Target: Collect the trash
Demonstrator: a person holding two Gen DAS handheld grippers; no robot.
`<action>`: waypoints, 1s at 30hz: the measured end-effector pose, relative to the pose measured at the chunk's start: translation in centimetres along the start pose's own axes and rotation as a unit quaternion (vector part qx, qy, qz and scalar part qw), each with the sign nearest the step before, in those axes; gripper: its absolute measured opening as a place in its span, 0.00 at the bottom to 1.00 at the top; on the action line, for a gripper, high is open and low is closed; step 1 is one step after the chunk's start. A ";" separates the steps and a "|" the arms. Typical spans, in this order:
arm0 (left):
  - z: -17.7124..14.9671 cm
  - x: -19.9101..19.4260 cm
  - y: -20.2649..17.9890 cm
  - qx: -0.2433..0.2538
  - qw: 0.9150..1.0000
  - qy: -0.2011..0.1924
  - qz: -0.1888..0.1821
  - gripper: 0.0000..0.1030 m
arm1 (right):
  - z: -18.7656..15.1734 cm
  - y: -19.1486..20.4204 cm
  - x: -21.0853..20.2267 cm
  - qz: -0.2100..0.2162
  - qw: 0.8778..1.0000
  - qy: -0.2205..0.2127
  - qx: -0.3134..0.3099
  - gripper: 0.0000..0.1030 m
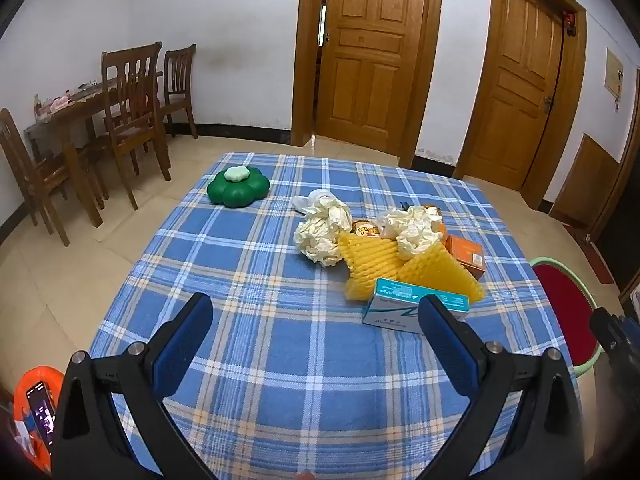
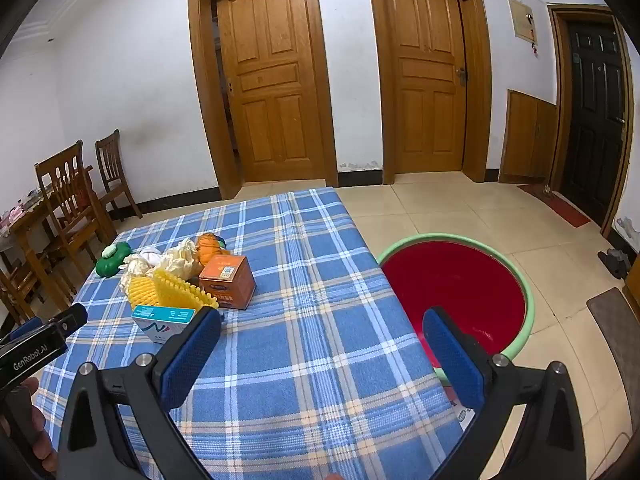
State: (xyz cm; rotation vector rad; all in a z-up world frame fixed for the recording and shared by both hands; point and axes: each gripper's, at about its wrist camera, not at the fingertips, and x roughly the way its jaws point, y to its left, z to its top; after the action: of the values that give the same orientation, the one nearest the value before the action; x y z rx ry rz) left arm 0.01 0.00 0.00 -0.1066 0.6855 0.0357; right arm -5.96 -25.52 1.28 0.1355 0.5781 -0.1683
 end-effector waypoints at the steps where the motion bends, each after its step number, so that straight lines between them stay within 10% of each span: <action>1: 0.0 0.0 0.0 -0.001 1.000 0.001 0.000 0.98 | 0.0 0.0 0.0 0.000 1.000 0.000 0.000 1.00; 30: -0.2 -0.2 0.6 -0.002 1.000 0.005 0.003 0.98 | -0.1 -0.1 0.0 0.000 1.000 0.007 0.001 1.00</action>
State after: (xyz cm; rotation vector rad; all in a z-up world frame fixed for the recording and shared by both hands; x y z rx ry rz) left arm -0.26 0.59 -0.09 -0.1083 0.6961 0.0424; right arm -6.01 -25.58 1.13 0.1380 0.5925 -0.1687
